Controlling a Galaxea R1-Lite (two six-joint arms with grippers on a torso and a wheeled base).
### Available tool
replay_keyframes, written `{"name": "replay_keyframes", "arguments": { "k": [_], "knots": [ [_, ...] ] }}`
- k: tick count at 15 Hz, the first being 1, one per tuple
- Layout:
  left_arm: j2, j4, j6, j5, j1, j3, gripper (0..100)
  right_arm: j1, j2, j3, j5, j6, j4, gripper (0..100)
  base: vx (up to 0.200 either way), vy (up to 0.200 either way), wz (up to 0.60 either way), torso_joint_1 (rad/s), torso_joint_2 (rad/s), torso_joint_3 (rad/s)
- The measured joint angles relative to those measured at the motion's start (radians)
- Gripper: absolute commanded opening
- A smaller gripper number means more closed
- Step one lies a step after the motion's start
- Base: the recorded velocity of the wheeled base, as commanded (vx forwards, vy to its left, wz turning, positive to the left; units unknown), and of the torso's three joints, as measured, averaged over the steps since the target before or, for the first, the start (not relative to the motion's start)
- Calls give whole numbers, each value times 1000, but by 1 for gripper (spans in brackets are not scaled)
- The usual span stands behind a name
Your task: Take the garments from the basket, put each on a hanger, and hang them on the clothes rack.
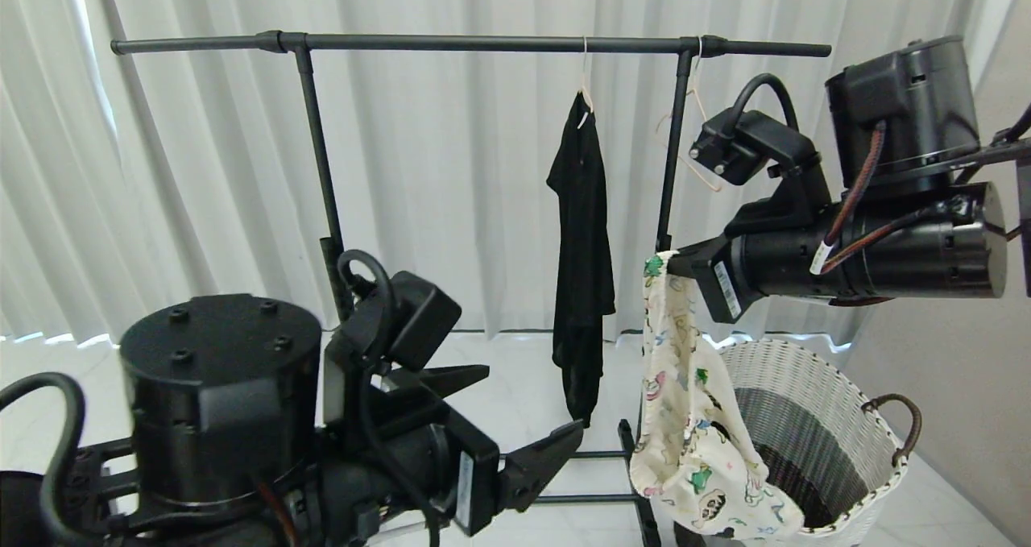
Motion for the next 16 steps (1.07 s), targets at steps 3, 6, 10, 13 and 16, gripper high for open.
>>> {"name": "replay_keyframes", "arguments": {
  "k": [3, 6, 10, 13, 16],
  "knots": [
    [90, 0, -61, 0, -3, -97, 100, 52, 35, -16, 0, 2, -46, 0, 0, 0, 0, 0, 0, 0],
    [162, 0, -93, 5, 2, -160, 100, 86, 57, -19, -1, 5, -65, 0, 0, 0, 0, 0, 0, 0],
    [224, 1, -114, 50, 21, -169, 100, 116, 66, -29, -1, 5, -65, 0, 0, 0, 0, 0, 0, 0],
    [266, 1, -116, 57, 21, -170, 100, 145, 68, -52, -1, 11, -66, 0, 0, 0, 0, 0, 0, 0],
    [310, 3, -114, 97, 21, -151, 100, 154, 67, -65, -7, 12, -63, 0, 0, 0, 0, 0, 0, 0]
  ]
}}
